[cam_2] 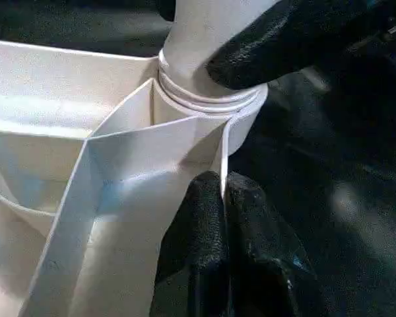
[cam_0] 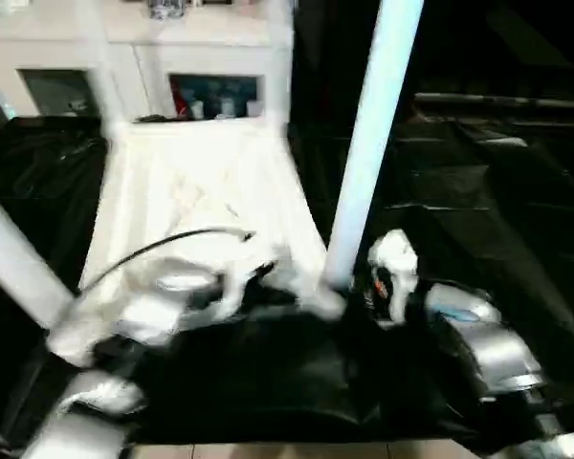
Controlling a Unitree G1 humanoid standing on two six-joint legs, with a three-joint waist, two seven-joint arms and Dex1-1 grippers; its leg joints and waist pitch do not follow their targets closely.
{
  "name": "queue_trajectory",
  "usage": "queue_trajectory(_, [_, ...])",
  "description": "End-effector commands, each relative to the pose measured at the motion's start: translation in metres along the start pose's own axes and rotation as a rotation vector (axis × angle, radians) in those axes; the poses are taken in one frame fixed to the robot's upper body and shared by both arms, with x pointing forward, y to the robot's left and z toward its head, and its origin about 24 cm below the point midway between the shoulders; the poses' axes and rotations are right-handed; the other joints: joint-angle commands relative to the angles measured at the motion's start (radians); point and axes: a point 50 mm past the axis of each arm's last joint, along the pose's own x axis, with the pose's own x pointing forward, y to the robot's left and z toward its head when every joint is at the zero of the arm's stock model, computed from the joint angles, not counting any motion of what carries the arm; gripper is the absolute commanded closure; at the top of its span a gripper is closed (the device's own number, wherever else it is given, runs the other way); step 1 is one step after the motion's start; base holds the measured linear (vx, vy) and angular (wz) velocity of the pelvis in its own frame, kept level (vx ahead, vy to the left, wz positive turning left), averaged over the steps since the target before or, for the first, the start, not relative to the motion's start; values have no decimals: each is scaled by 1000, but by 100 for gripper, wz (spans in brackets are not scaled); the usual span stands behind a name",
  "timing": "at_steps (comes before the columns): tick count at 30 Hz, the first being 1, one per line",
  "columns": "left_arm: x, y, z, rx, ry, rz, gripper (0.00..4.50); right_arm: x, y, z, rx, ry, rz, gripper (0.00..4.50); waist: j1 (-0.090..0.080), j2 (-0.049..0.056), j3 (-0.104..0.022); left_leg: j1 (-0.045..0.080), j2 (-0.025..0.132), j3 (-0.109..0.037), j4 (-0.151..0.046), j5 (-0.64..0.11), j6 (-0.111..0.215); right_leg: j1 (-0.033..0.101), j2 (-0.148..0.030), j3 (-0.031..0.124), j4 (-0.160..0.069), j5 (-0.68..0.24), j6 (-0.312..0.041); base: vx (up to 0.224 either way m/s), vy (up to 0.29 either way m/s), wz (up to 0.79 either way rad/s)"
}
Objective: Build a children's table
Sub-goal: Rotate leg to tighten
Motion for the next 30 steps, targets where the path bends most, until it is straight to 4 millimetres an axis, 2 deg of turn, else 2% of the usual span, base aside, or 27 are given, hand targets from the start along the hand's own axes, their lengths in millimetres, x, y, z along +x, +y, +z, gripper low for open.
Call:
queue_trajectory(1, [16,-2,-1,-39,-21,61,450,9,13,-17,56,64,-21,244,3,-14,-42,4,3,8,-72,-297,20,31,-19,13,-85,-356,-166,0,0,0])
queue_trajectory(2, [24,-2,2,-45,-27,97,450,13,17,-17,82,56,-47,245,4,-11,-42,4,3,7,-73,-295,18,32,-20,13,-85,-356,-164,0,0,0])
queue_trajectory(3, [24,-2,2,-45,-27,97,450,13,17,-17,82,56,-47,245,3,-13,-43,0,1,6,-74,-287,14,35,-19,12,-84,-356,-157,0,0,0])
queue_trajectory(4, [39,-3,10,-56,-34,166,450,23,22,-17,143,37,-125,246,2,-11,-44,1,0,8,-73,-283,11,30,-18,14,-86,-343,-157,0,0,0])
queue_trajectory(6, [44,-3,12,-56,-35,191,450,26,23,-17,163,31,-150,246,4,-12,-43,3,-1,7,-74,-291,10,30,-17,12,-89,-354,-154,0,0,0])
queue_trajectory(7, [49,-4,16,-52,-38,206,450,31,23,-15,195,23,-197,246,6,-9,-46,1,0,6,-75,-285,13,32,-19,13,-88,-346,-151,0,0,0])
queue_trajectory(10, [55,-8,20,-45,-48,188,450,37,23,-11,188,26,-228,247,5,-5,-47,-2,0,4,-76,-285,12,35,-19,11,-85,-319,-153,0,0,0])
queue_trajectory(14, [54,-8,19,-40,-55,170,450,39,24,-8,185,22,-211,247,4,-6,-47,-2,-1,5,-76,-286,20,36,-18,11,-85,-301,-155,0,0,0])
queue_trajectory(17, [49,-8,16,-41,-61,138,450,37,28,-2,211,-26,-113,247,4,-8,-46,-2,-1,5,-78,-303,23,34,-19,11,-90,-339,-148,0,0,0])
queue_trajectory(18, [46,-7,15,-38,-65,118,450,34,28,2,228,-50,-68,213,4,-7,-46,-2,-1,5,-78,-303,25,35,-19,11,-89,-338,-148,0,0,0])
queue_trajectory(19, [43,-7,13,-35,-65,103,450,31,27,4,232,-60,-33,213,7,-6,-47,-2,2,4,-79,-298,33,37,-19,12,-87,-318,-152,0,0,0])
queue_trajectory(21, [36,-7,9,-27,-59,69,450,23,26,5,195,-54,45,174,7,-9,-47,-3,3,6,-77,-283,42,38,-19,12,-84,-280,-165,0,0,0])
queue_trajectory(22, [36,-7,9,-27,-59,69,450,23,26,5,195,-54,45,168,8,-9,-46,-5,3,6,-77,-279,47,39,-20,12,-84,-274,-170,0,0,0])
queue_trajectory(23, [31,-6,7,-22,-54,41,450,18,25,4,179,-43,85,168,8,-8,-46,-4,3,7,-77,-275,46,38,-20,12,-84,-277,-171,0,0,0])
queue_trajectory(24, [26,-6,5,-20,-50,20,450,14,23,4,171,-33,115,151,9,-9,-46,-6,3,5,-78,-271,48,42,-21,11,-82,-281,-174,0,0,0])
queue_trajectory(27, [13,-5,0,-22,-40,-37,450,2,18,3,135,-2,177,123,8,-9,-45,-6,5,6,-79,-269,49,41,-21,11,-82,-290,-178,0,0,0])
queue_trajectory(28, [6,-6,-3,-20,-34,-72,450,-4,16,4,115,16,217,123,7,-8,-45,-4,6,7,-79,-273,49,37,-21,12,-83,-296,-180,0,0,0])
queue_trajectory(30, [-7,-8,-7,-15,-23,-135,450,-14,13,6,84,49,291,116,6,-6,-45,-6,9,5,-80,-275,49,40,-22,12,-80,-296,-182,0,0,0])
